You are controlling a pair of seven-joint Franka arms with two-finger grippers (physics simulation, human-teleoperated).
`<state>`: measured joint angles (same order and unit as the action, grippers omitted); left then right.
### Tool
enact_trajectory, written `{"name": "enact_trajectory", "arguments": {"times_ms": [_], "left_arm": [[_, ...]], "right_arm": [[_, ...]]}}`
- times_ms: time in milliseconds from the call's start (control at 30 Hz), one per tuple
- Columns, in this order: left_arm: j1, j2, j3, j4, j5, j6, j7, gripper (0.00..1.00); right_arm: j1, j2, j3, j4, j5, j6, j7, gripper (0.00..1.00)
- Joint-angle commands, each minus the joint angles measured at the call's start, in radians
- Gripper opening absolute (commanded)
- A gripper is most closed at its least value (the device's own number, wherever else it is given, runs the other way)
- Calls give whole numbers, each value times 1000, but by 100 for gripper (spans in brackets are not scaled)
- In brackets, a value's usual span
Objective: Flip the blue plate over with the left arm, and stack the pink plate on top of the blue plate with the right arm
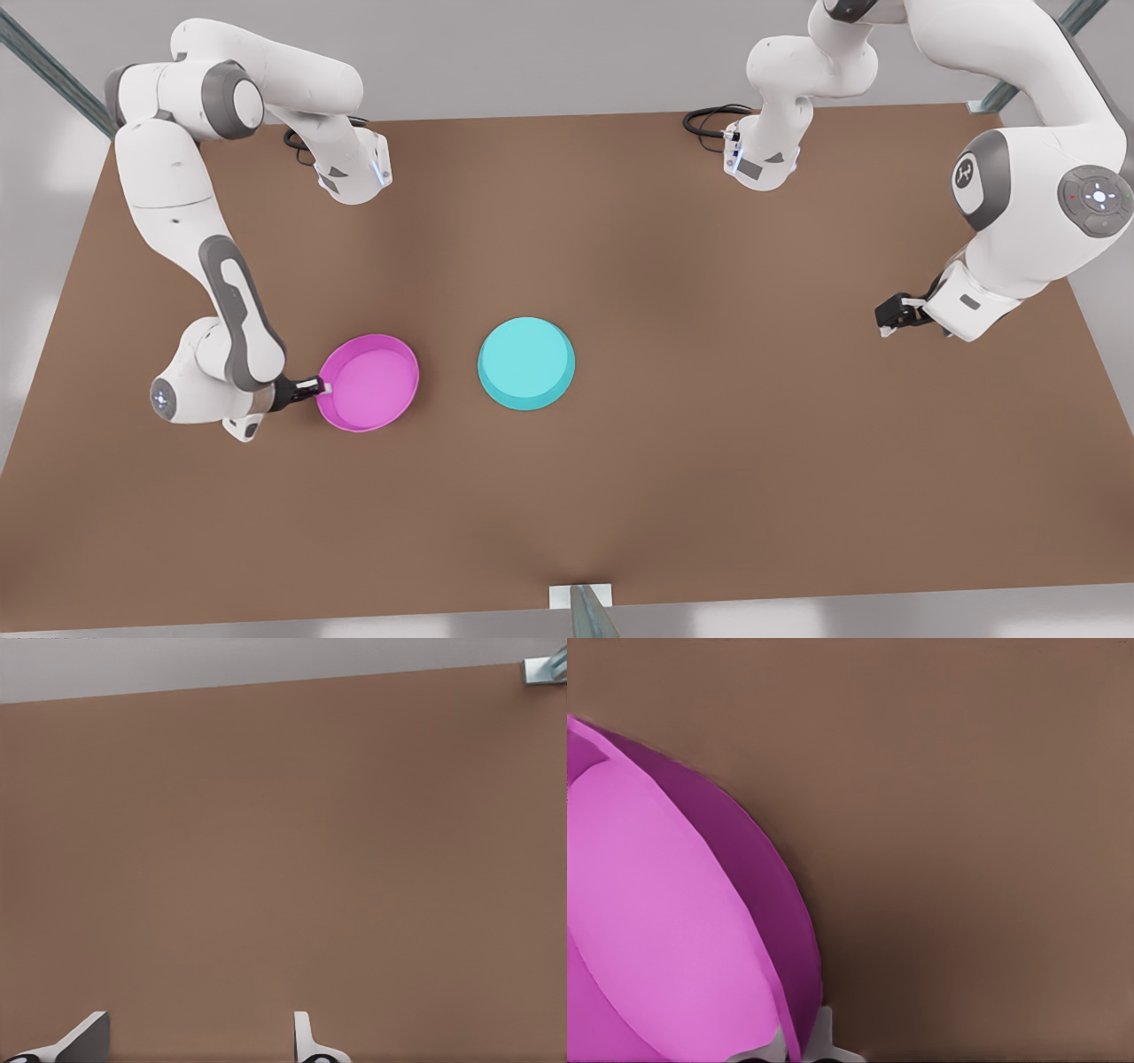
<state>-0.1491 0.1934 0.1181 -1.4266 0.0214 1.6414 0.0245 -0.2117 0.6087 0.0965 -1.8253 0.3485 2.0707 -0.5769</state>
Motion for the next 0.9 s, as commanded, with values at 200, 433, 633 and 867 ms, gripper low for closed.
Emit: {"name": "enact_trajectory", "arguments": {"times_ms": [200, 433, 633, 867], "left_arm": [[0, 0, 0, 0, 0, 0, 0, 100], [0, 0, 0, 0, 0, 0, 0, 100], [-1, 1, 0, 0, 0, 2, 0, 100], [-1, 1, 0, 0, 0, 2, 0, 100]], "right_arm": [[80, -29, 28, 67, -2, -53, 34, 21], [322, -32, 55, 146, 4, -124, 176, 21], [440, -10, 57, 169, 64, -113, 259, 21], [483, 46, 55, 218, 63, -107, 302, 27]]}}
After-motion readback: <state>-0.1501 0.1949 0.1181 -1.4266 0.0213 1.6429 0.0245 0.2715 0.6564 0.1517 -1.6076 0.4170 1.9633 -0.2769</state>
